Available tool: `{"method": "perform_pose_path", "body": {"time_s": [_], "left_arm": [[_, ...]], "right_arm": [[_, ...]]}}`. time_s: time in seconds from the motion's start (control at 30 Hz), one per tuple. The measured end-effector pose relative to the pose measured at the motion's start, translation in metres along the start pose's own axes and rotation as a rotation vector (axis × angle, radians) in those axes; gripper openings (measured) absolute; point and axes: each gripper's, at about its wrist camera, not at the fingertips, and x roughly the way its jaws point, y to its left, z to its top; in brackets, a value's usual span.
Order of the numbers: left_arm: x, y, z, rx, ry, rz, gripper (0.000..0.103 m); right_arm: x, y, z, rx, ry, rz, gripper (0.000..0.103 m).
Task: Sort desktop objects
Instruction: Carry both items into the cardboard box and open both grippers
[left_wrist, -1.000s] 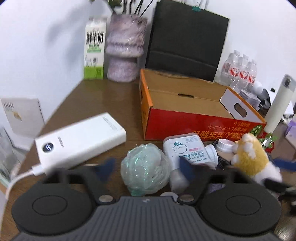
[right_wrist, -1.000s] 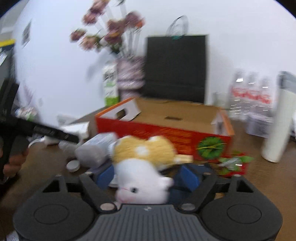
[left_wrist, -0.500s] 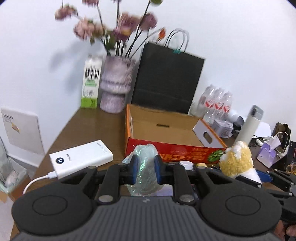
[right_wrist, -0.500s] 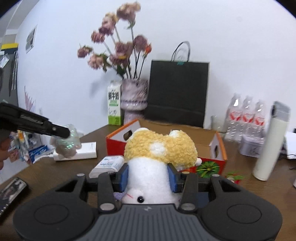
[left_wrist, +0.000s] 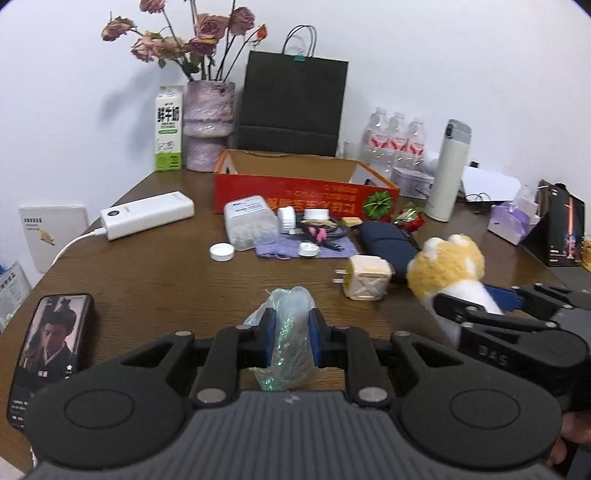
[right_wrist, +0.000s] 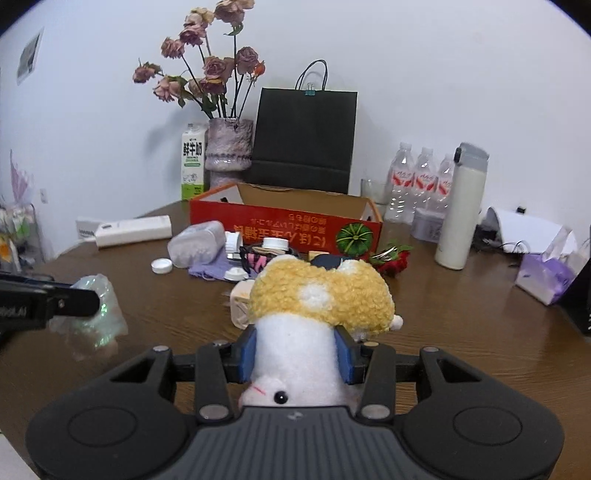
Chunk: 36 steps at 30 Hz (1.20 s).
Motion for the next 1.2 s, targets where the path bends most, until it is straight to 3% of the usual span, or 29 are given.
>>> {"method": "perform_pose_path", "body": {"time_s": [0.17,0.37,0.5,0.67,0.8,0.9,1.0,1.07,1.17,1.2], "left_arm": [[0.001,0.011,0.024,-0.006,-0.032,-0.006,0.019],[0.029,0.035,0.125,0.022,-0.124,-0.008,0.019],[0.098,0.046,0.207,-0.005,-0.098,-0.052,0.020],[0.222,0.045,0.273,0.026,0.019,-0.028,0.020],[0.315,0.056,0.290,0.028,0.155,0.020,0.020],[0.366,0.063,0.288,0.035,0.221,0.060,0.020],[0.394,0.068,0.281,0.071,0.273,0.100,0.020],[0.407,0.075,0.278,0.040,0.306,0.098,0.022],[0.412,0.074,0.277,0.067,0.349,0.037,0.043],[0.410,0.073,0.278,0.072,0.342,0.027,0.043]], "right_arm": [[0.004,-0.004,0.018,0.024,-0.010,0.024,0.042],[0.033,-0.029,0.105,0.052,-0.101,0.051,0.042],[0.106,-0.053,0.179,0.097,-0.084,0.065,0.042],[0.240,-0.069,0.243,0.204,0.082,0.052,0.042],[0.342,-0.082,0.252,0.320,0.272,0.028,0.042],[0.395,-0.078,0.245,0.282,0.355,-0.027,0.042],[0.433,-0.075,0.235,0.279,0.437,-0.021,0.042],[0.446,-0.074,0.229,0.316,0.469,-0.008,0.043],[0.453,-0.069,0.226,0.337,0.481,0.001,0.052],[0.455,-0.070,0.225,0.350,0.489,0.010,0.055]]}}
